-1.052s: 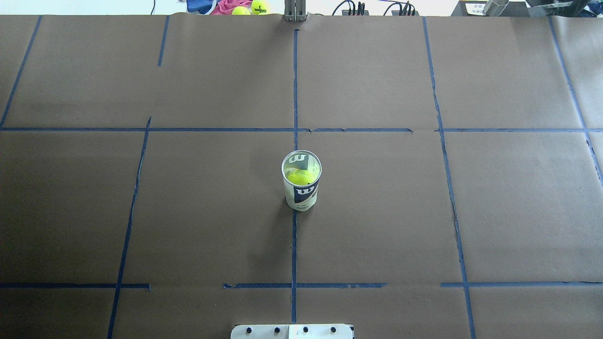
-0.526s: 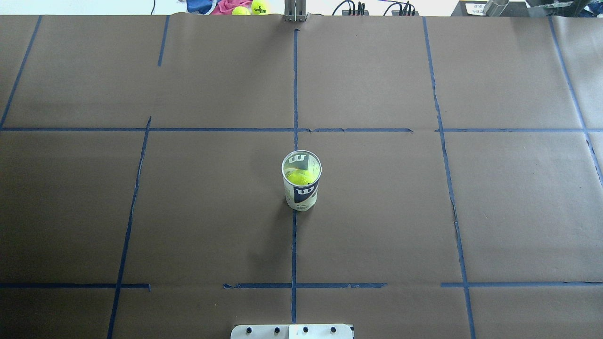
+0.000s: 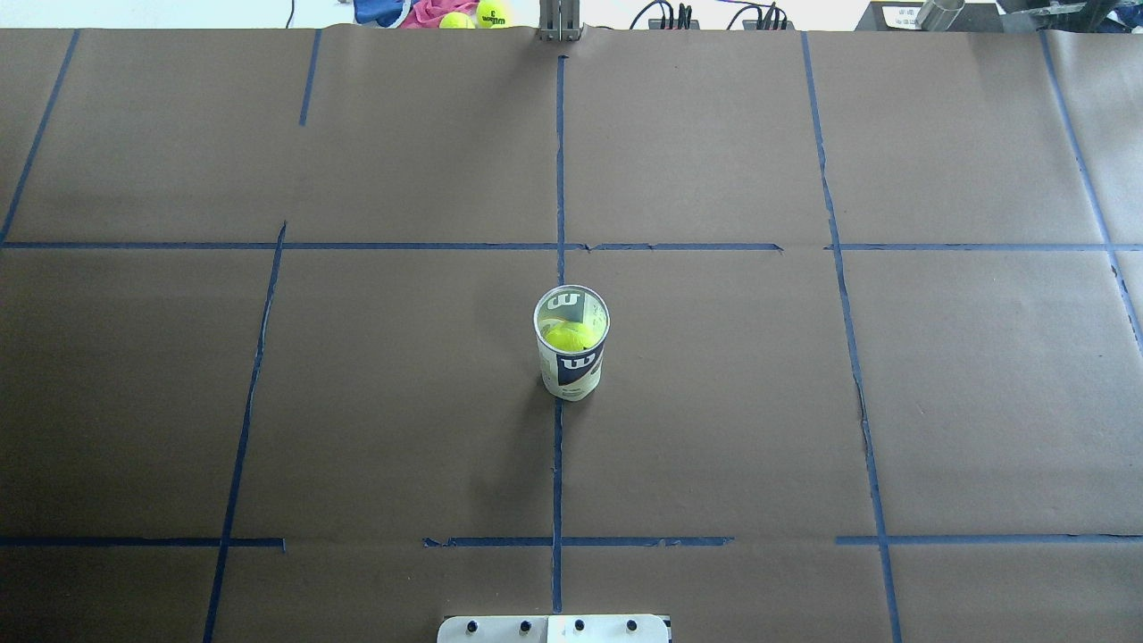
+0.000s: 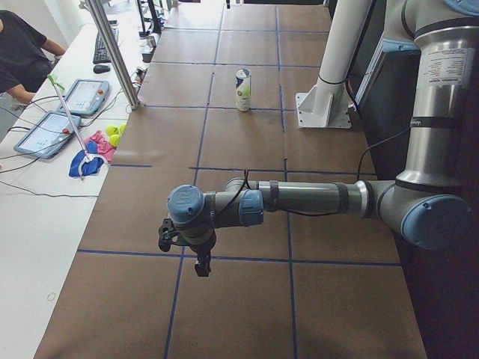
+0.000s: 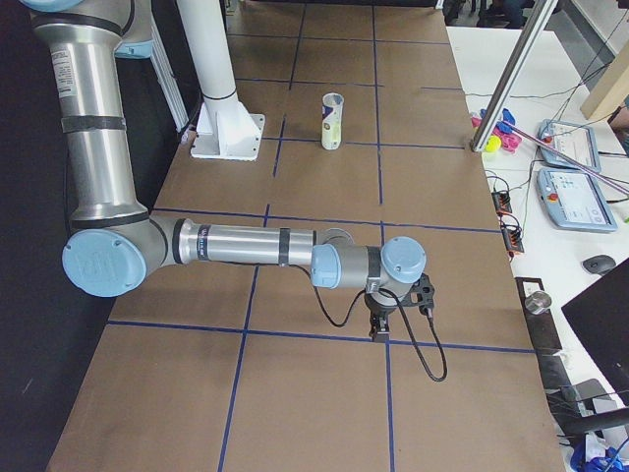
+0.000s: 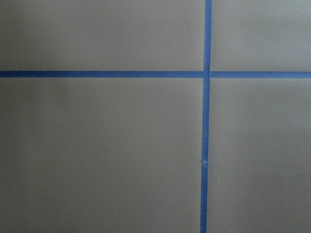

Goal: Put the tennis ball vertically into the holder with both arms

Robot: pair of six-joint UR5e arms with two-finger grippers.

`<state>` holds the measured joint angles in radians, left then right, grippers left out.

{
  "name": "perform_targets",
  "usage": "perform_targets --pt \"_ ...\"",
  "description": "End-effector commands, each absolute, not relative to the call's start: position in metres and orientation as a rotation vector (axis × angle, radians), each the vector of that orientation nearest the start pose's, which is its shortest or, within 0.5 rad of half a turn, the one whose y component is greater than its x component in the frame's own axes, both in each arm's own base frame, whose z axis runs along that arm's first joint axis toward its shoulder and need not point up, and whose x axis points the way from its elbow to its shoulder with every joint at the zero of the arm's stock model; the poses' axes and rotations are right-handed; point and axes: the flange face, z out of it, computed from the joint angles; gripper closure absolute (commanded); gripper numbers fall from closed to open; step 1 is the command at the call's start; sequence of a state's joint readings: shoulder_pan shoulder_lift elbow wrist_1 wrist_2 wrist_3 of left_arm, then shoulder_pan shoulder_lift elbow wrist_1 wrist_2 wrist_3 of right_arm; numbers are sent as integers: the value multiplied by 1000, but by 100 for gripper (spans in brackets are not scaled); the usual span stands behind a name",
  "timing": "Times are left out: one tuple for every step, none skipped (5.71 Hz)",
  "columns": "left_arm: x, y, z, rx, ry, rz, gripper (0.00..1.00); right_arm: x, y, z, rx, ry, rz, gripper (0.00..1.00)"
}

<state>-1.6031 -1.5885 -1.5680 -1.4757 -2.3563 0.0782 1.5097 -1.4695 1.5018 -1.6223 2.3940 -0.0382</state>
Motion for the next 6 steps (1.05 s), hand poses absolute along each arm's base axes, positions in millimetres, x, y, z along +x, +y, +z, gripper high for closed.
perform_targets --pt "-79 -497 646 44 783 14 0 28 -521 623 -45 -815 -134 0" --pt "-77 -498 647 57 785 24 0 30 -521 621 -34 -790 -142 0" --pt "-77 -497 650 52 792 27 0 29 -520 623 -38 -792 -142 0" --pt "-77 -497 647 55 796 28 0 30 -520 626 -44 -790 -135 0" --pt "-77 -496 645 51 793 27 0 29 -521 627 -50 -791 -129 0" --pt "-76 -497 644 50 798 27 0 29 -519 628 -52 -790 -128 0"
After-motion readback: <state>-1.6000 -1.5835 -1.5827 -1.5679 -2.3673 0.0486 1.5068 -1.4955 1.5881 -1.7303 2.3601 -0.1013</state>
